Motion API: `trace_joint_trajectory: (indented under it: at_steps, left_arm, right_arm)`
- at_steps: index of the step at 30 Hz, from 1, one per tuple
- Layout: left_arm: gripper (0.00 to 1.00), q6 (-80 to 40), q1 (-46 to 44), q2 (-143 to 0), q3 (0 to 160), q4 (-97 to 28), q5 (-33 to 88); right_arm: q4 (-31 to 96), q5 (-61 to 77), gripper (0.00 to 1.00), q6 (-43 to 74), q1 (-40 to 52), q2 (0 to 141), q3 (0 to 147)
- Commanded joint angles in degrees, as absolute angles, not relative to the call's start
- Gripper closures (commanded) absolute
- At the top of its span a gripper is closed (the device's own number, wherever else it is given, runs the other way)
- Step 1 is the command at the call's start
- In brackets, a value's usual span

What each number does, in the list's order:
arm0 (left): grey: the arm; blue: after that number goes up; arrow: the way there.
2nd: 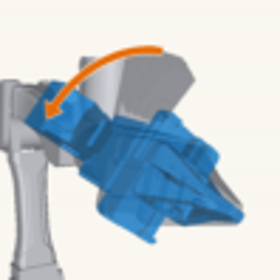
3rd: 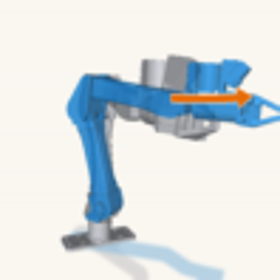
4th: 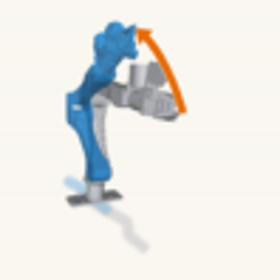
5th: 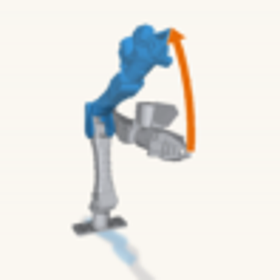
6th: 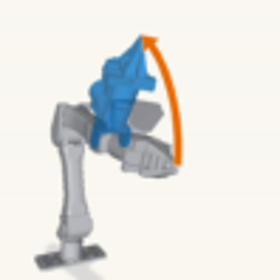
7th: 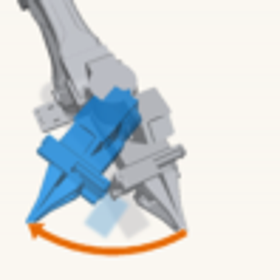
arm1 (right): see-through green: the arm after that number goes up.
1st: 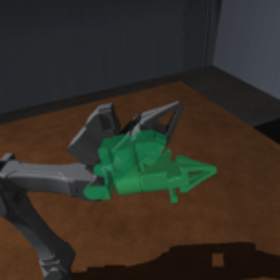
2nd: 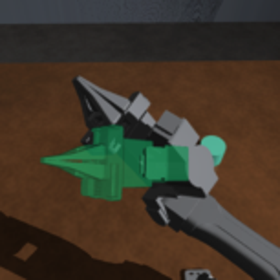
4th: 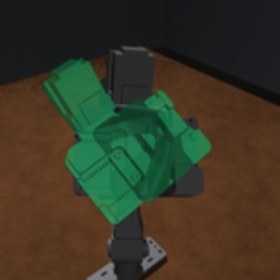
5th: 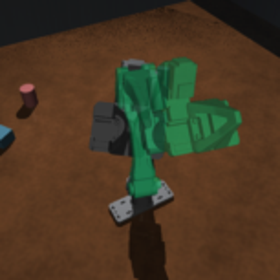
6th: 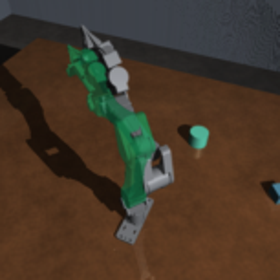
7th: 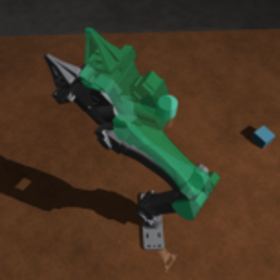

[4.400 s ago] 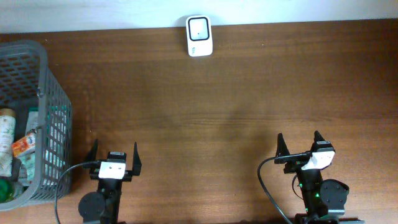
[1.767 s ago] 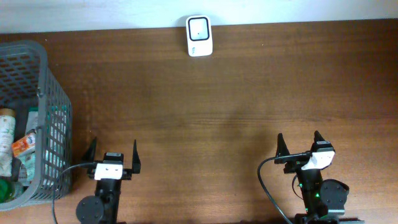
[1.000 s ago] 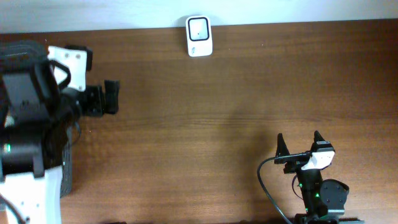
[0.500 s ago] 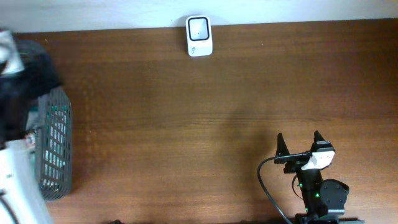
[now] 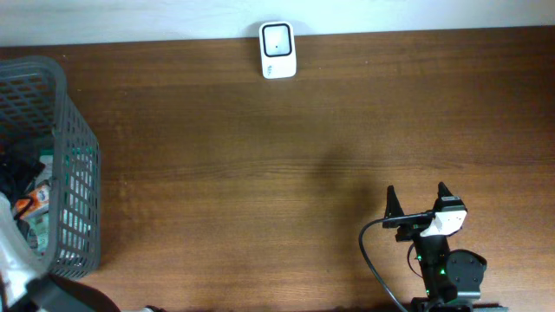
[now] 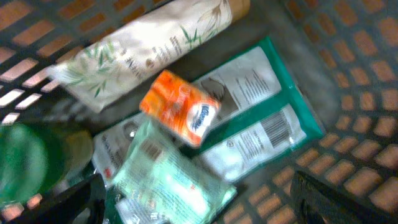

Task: Scan the item barcode
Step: 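Reach the left gripper into the basket and grasp the orange box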

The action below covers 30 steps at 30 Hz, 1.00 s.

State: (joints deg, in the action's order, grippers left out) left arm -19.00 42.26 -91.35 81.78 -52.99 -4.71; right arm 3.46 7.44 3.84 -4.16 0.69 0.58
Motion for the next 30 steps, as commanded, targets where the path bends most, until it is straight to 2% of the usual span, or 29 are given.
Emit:
trace_joint_trajectory:
  at_steps: [1, 4, 5, 6, 7, 16, 17, 18, 19, 20, 24, 30]
  left_arm:
    - [0.1, -13.28, 42.57, -97.25, 81.01, -49.6, -7.42]
    - [0.16, -5.87, 42.57, -102.72, 81.01, -45.67, -7.35]
    - [0.25, -3.68, 42.54, -104.18, 81.01, -44.97, -7.38]
    - [0.29, -2.66, 42.54, -105.34, 81.01, -44.56, -7.4]
    - [0.39, -2.68, 42.57, -106.45, 81.01, -44.51, -7.42]
    - [0.41, -2.68, 42.5, -112.14, 80.97, -39.88, -7.97]
    - [0.45, -2.68, 42.5, -113.08, 80.97, -40.03, -7.97]
    - [0.56, -2.68, 42.5, -113.47, 80.97, -40.34, -7.94]
    - [0.63, -2.68, 42.5, -113.69, 80.68, -40.16, -7.97]
    - [0.65, -2.7, 42.5, -113.69, 80.6, -39.86, -7.97]
    - [0.63, -2.7, 42.5, -113.69, 80.6, -39.66, -7.97]
    - [0.53, -2.7, 41.98, -112.73, 86.43, -42.72, -5.54]
  right_arm:
    - [3.73, 7.99, 0.02, 3.42, -4.54, 0.38, 0.32]
    - [3.73, 7.99, 0.02, 3.42, -4.54, 0.38, 0.32]
    - [3.73, 7.99, 0.02, 3.42, -4.54, 0.38, 0.32]
    - [3.73, 7.99, 0.02, 3.42, -4.54, 0.38, 0.32]
    - [3.73, 7.99, 0.02, 3.42, -4.54, 0.38, 0.32]
    - [3.73, 7.99, 0.01, 3.42, -4.54, 0.38, 0.32]
    - [3.73, 7.99, 0.02, 3.42, -4.54, 0.38, 0.32]
    - [3.73, 7.99, 0.02, 3.42, -4.54, 0.38, 0.32]
    - [3.73, 7.99, 0.02, 3.42, -4.54, 0.38, 0.32]
    - [3.73, 7.99, 0.02, 3.42, -4.54, 0.38, 0.32]
    - [3.73, 7.99, 0.02, 3.42, -4.54, 0.38, 0.32]
    - [3.73, 7.99, 0.02, 3.42, -4.54, 0.38, 0.32]
